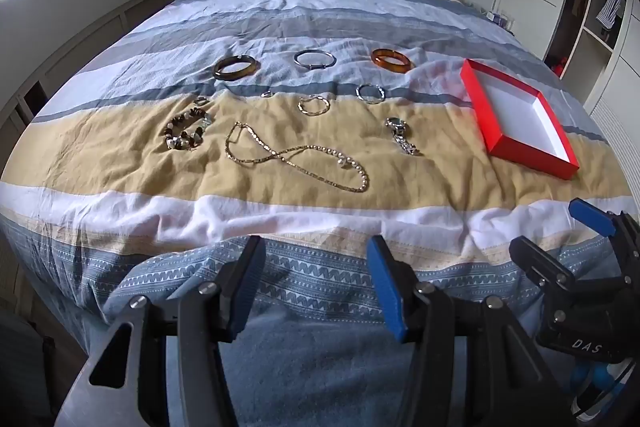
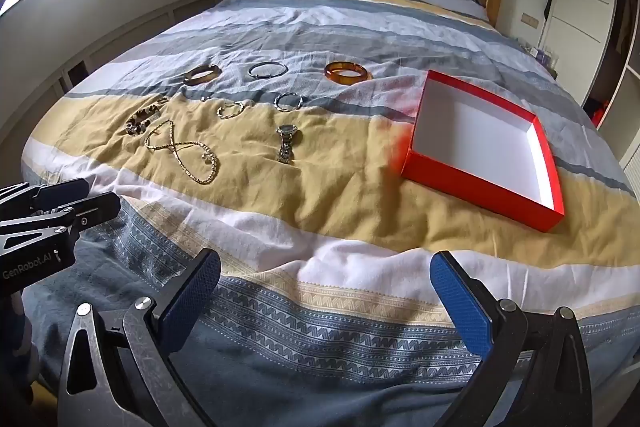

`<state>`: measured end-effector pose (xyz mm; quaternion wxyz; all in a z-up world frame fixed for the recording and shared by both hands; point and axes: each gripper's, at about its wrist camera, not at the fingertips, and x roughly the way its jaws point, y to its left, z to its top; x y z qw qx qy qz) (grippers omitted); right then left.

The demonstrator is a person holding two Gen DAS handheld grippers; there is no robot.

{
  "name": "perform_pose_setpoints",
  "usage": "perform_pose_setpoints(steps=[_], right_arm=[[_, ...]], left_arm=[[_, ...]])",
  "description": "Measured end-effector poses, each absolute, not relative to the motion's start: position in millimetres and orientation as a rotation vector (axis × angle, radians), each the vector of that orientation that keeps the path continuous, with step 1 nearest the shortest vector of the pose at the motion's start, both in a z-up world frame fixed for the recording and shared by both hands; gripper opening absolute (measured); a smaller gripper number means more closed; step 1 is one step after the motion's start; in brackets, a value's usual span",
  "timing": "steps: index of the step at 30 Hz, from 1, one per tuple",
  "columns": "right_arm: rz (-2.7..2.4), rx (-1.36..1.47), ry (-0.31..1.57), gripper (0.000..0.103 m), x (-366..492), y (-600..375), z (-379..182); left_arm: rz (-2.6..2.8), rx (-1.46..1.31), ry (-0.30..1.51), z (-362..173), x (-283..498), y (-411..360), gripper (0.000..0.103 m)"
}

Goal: Organize jewelry

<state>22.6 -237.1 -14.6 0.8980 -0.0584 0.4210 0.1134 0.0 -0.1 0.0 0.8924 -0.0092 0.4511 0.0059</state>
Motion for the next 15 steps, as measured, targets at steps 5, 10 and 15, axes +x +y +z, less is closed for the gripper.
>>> perform_pose_setpoints(steps=[5,10,15], right_arm=[[0.232,-0.127,0.876,0.102,23.4,-235.7,-16.4],[0.231,-0.127,0.877,0.102,24.1,-234.8,-17.3],[0.231,-0.129,0.881,0.102,25.7,-233.8,-15.5]], left_arm=[[0.011,-0.023,0.937,0.0,0.0,0.1,0.051],[0.011,-0.025,0.939,0.0,0.0,0.0,0.051],[0.008,-0.028,0.941,-0.1,0.1,0.2,0.051]])
